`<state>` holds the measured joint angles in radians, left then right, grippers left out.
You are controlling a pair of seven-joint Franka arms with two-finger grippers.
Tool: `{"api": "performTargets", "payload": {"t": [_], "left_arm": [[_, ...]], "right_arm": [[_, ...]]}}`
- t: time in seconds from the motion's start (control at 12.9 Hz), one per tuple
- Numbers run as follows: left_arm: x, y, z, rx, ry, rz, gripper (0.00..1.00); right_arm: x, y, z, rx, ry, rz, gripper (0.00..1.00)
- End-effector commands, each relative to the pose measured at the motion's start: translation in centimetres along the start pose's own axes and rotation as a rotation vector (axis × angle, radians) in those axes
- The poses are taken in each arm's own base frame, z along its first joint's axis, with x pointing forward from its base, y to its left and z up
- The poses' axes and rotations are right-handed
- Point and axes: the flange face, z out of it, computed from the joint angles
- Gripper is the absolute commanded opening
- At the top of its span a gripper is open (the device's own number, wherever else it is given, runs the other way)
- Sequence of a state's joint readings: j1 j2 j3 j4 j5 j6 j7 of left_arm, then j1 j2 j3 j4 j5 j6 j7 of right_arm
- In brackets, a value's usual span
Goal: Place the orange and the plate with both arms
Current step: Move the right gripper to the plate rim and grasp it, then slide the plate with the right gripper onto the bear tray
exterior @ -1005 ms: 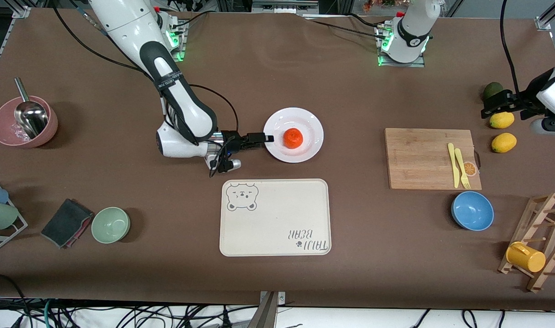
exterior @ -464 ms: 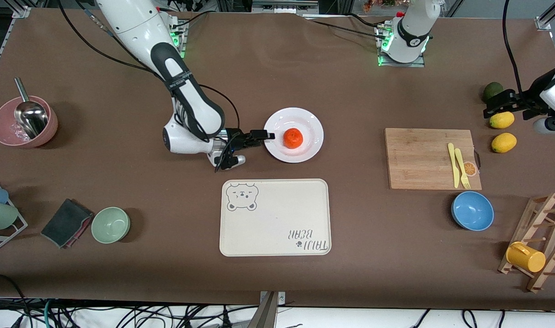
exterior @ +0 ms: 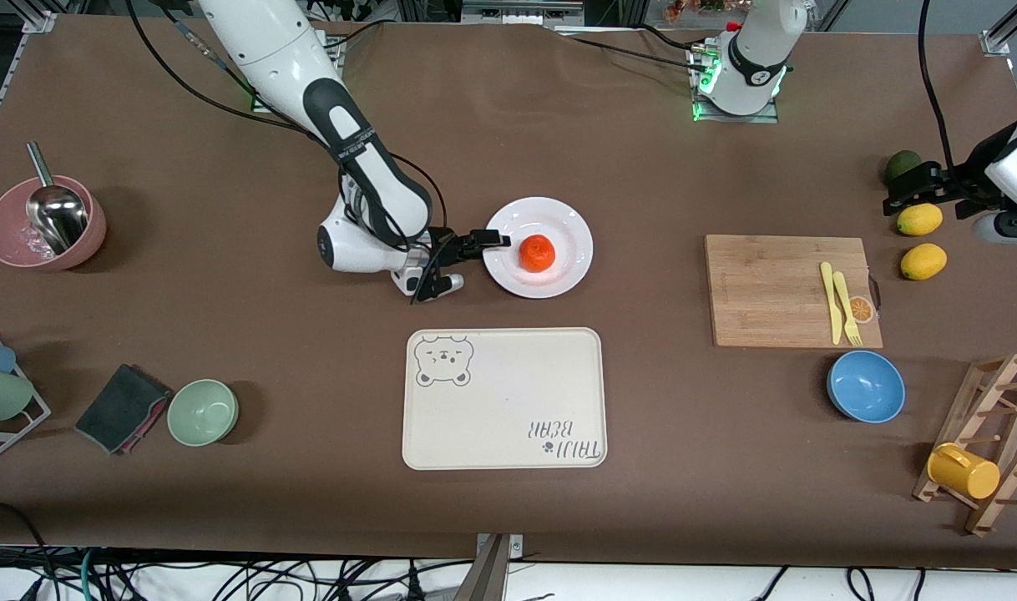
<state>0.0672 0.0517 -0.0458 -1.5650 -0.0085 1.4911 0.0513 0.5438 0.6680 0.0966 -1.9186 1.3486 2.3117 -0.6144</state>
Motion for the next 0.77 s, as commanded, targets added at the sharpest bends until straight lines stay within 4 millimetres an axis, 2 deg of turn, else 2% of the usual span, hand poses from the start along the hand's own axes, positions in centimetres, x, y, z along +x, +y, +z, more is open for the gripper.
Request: {"api": "performTargets", "payload": {"t": [0.0, 0.15, 0.23, 0.54, 0.7], "left_arm": [[0.6, 0.4, -0.5, -0.020, 0.013, 0.025, 1.00], [0.6, 0.5, -0.4, -0.015, 0.013, 0.027, 1.00], [0.6, 0.4, -0.4, -0.014, 0.011, 0.024, 1.00], [0.7, 0.2, -0.3, -0.018, 0.009, 0.022, 1.00], [0.7, 0.5, -0.4, -0.019, 0.012, 0.027, 1.00]], "right_arm": [[-0.5, -0.6, 1.0, -0.051, 0.024, -0.040, 0.25], [-0.6, -0.7, 1.2, -0.055, 0.023, -0.046, 0.05], [-0.6, -0.6, 1.2, -0.055, 0.023, -0.047, 0.01], [-0.4, -1.3, 0.5, -0.051, 0.033, -0.061, 0.00], [0.4, -2.5, -1.3, -0.037, 0.059, -0.061, 0.00]]}}
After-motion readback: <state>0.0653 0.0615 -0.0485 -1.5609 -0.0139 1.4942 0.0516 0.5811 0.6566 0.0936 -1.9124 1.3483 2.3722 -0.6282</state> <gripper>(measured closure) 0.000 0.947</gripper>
